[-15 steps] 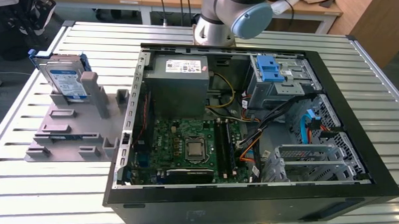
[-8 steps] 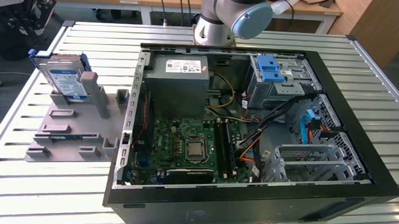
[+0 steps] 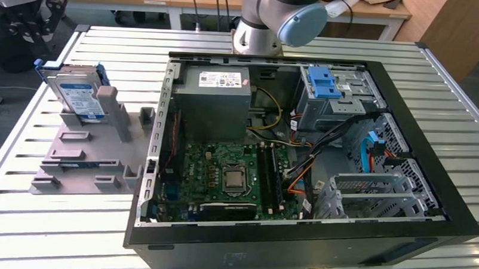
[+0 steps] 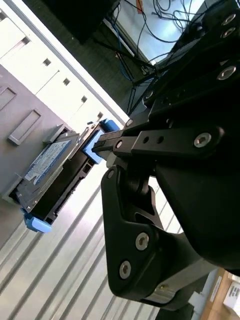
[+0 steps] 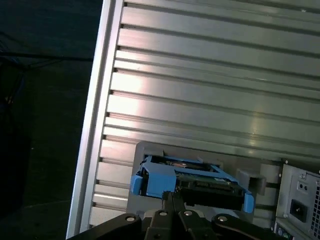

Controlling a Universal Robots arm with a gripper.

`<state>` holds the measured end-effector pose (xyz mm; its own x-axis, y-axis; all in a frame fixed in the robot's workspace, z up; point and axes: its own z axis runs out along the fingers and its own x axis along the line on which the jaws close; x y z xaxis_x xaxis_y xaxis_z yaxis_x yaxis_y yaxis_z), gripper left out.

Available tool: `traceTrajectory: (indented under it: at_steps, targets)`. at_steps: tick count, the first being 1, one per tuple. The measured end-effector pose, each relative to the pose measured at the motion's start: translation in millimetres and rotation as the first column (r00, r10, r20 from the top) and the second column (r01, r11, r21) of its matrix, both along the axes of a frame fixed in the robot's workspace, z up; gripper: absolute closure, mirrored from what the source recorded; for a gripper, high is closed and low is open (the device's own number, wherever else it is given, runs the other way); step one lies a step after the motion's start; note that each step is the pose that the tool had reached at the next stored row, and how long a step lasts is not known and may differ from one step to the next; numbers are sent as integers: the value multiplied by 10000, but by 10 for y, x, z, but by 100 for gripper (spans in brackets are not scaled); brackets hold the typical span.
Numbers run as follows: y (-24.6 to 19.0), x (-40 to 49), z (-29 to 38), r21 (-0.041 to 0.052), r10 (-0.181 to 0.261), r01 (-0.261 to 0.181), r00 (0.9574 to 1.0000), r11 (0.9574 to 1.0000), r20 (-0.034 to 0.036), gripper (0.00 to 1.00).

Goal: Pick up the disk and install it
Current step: 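Pick up the disk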

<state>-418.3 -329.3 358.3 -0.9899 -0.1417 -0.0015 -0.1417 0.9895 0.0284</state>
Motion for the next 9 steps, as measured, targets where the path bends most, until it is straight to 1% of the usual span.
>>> traceTrajectory:
  at_steps: [2, 4, 6, 9]
  targets:
    - [0, 0, 0, 0, 313, -313, 9995, 9995, -1, 89]
    - [0, 0, -1, 0, 655, -655, 9978, 9978, -1, 89]
    - [0, 0, -1, 0, 989, -989, 9951, 9951, -1, 89]
    - [0, 0, -2, 0, 1484, -1484, 9889, 9889, 0, 89]
